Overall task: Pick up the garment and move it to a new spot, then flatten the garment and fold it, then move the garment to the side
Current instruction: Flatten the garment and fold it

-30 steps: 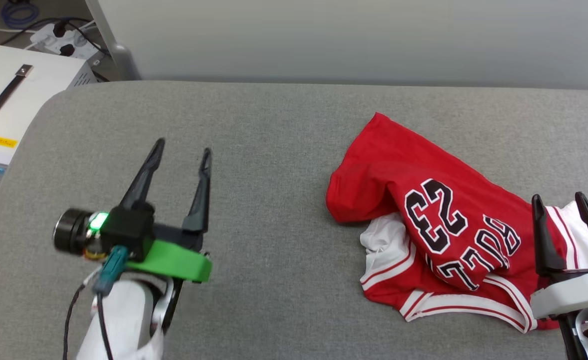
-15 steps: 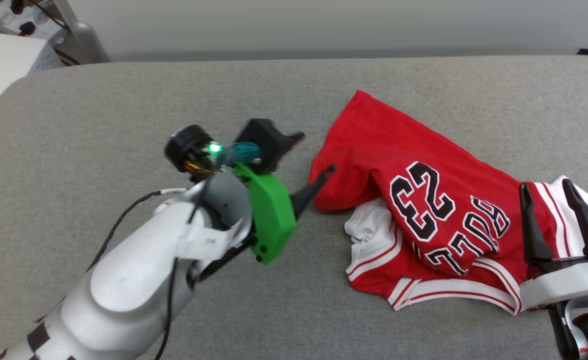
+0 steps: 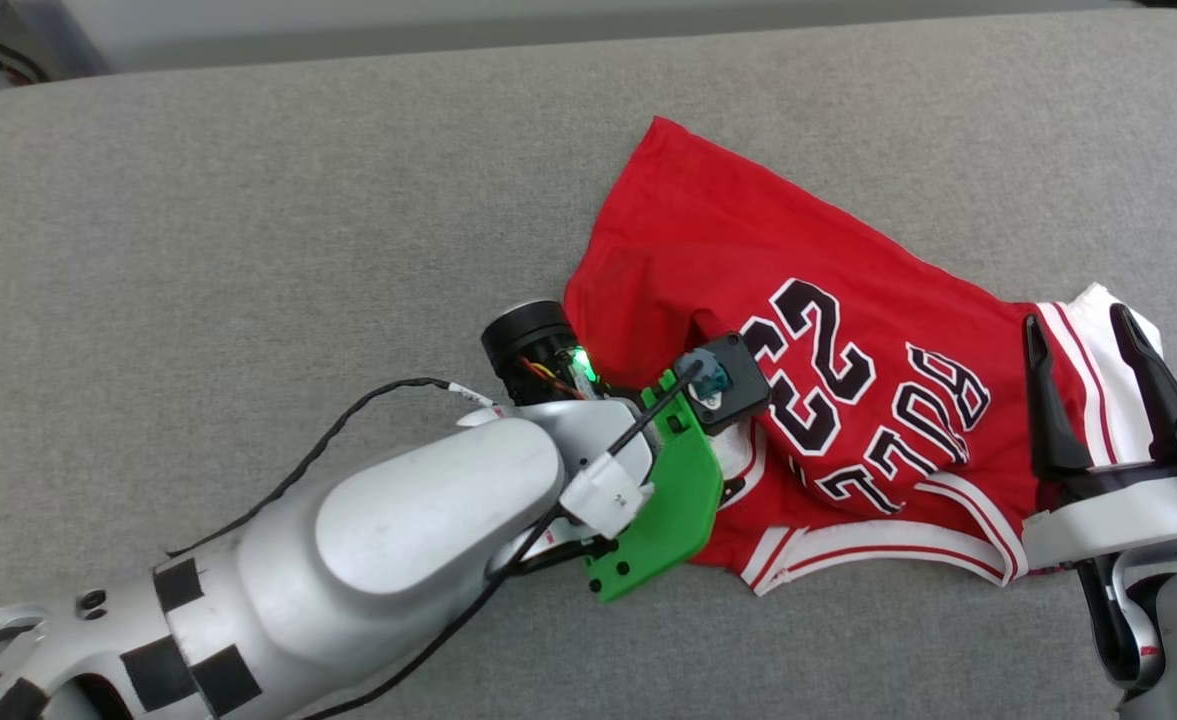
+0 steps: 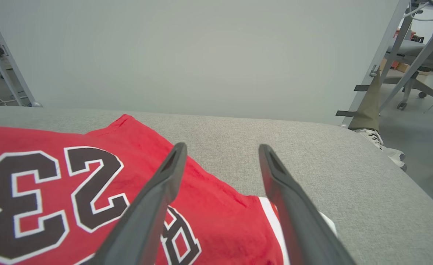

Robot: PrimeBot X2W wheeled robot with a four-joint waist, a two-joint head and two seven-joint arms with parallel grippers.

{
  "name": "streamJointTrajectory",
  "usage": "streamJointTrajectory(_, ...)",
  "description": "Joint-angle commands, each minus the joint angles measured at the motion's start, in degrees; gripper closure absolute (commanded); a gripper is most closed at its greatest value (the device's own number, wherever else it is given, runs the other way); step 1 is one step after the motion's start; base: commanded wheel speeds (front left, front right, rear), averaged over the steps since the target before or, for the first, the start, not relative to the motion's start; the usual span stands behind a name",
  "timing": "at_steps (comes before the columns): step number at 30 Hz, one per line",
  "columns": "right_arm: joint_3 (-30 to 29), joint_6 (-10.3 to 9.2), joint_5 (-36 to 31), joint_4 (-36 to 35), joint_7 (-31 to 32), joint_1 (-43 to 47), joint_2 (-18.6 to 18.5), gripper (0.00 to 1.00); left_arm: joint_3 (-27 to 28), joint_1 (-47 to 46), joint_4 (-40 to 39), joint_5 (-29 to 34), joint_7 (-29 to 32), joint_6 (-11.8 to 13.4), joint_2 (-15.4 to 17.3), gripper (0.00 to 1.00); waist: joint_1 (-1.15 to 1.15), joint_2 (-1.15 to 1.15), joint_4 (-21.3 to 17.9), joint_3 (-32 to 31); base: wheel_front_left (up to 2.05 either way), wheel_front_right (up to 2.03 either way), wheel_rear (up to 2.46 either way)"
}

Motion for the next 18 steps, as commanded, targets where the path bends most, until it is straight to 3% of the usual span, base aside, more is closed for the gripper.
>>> streamJointTrajectory(1,0.15,-0.03,-0.04,0.4,-0.56,-1.24,0.3,0.0,-0.56,-0.92,1.39,0.4,-0.45,-0.16,-1.06,0.0,0.0,-0.01,-1.72,2.35,0.0,0.0,0.0)
streamJointTrajectory(7,0.29,-0.03,0.06,1.28,-1.0,-3.01,0.46,0.0,-1.3,2.12,5.03,6.79,3.87,-0.16,-3.5,0.0,0.0,-0.01,-2.99,5.45,0.0,0.0,0.0)
streamJointTrajectory(12,0.78,-0.03,0.06,2.05,-1.18,-4.32,0.67,0.0,-1.33,6.59,5.39,11.68,9.15,-0.16,-3.23,0.0,0.0,-0.01,-3.68,7.2,0.0,0.0,0.0)
streamJointTrajectory(17,0.71,-0.03,0.05,2.5,-1.25,-4.96,0.77,0.0,-1.33,8.24,6.5,11.85,8.18,-0.16,-2.99,0.0,0.0,-0.01,-3.54,7.65,0.0,0.0,0.0)
streamJointTrajectory(18,0.66,-0.03,0.04,2.46,-1.26,-5.03,0.78,0.0,-1.33,8.01,6.7,12.05,7.52,-0.16,-3.02,0.61,0.0,-0.01,-3.44,7.63,0.0,0.0,0.0)
